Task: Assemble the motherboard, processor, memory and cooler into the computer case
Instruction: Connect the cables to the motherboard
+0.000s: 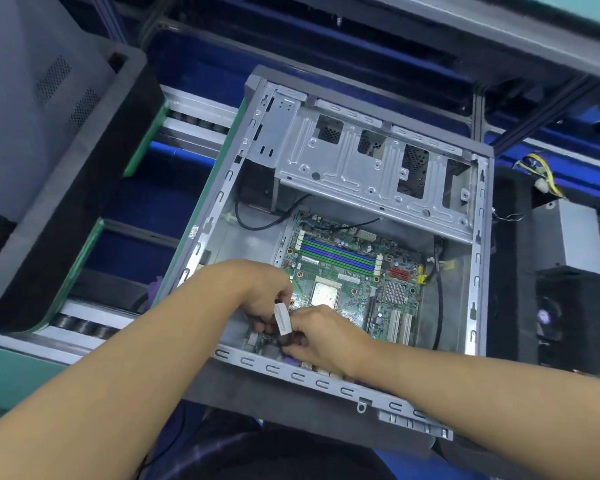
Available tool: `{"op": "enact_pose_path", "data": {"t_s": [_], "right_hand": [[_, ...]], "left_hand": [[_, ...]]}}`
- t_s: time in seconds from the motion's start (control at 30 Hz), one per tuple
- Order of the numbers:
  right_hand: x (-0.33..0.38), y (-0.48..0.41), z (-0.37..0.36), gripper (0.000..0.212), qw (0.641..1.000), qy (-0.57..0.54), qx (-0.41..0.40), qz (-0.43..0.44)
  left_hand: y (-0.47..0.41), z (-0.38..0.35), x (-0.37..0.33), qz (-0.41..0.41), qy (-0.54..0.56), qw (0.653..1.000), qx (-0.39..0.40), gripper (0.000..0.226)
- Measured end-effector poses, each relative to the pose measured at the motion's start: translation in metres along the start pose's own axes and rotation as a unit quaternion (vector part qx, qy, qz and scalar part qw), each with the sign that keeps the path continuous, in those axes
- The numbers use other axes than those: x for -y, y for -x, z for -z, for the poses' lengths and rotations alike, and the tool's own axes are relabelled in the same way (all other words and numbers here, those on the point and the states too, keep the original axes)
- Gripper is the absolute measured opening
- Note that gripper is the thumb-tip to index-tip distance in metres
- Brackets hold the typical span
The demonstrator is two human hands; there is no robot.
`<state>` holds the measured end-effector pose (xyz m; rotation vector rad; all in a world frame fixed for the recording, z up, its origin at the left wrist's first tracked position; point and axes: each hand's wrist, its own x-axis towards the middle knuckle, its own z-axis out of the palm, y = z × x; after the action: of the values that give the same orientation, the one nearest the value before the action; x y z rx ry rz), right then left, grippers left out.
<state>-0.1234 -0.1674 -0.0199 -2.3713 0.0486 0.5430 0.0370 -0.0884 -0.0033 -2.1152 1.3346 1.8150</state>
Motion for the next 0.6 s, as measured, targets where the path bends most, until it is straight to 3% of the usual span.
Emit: {"op": "enact_pose_path", "data": {"t_s": [0.13,0.27,0.37,0.5,0.6], "right_hand": [[0.002,0.006,0.022,0.009,0.998,0.007,0.029,-0.063],[-0.004,0.017,0.045,0.022,0.987,-0.011,0.028,-0.156],[-0.010,0.029,0.054,0.025,0.972,0.040,0.065,-0.224],[-0.016,0.051,0.047,0.041,0.952,0.078,0.127,-0.268],[-0.020,0.063,0.038,0.046,0.951,0.059,0.123,-0.278]], "left_hand": [[0.004,0.004,0.002,0.024,-0.022,0.999,-0.024,0.031],[0.002,0.014,0.002,0.080,-0.049,0.972,-0.215,0.026],[-0.005,0.021,0.000,0.112,0.020,0.942,-0.317,0.023],[-0.014,0.025,-0.006,0.105,0.076,0.935,-0.329,0.011],[-0.018,0.020,-0.011,0.096,0.067,0.942,-0.315,0.014]]}}
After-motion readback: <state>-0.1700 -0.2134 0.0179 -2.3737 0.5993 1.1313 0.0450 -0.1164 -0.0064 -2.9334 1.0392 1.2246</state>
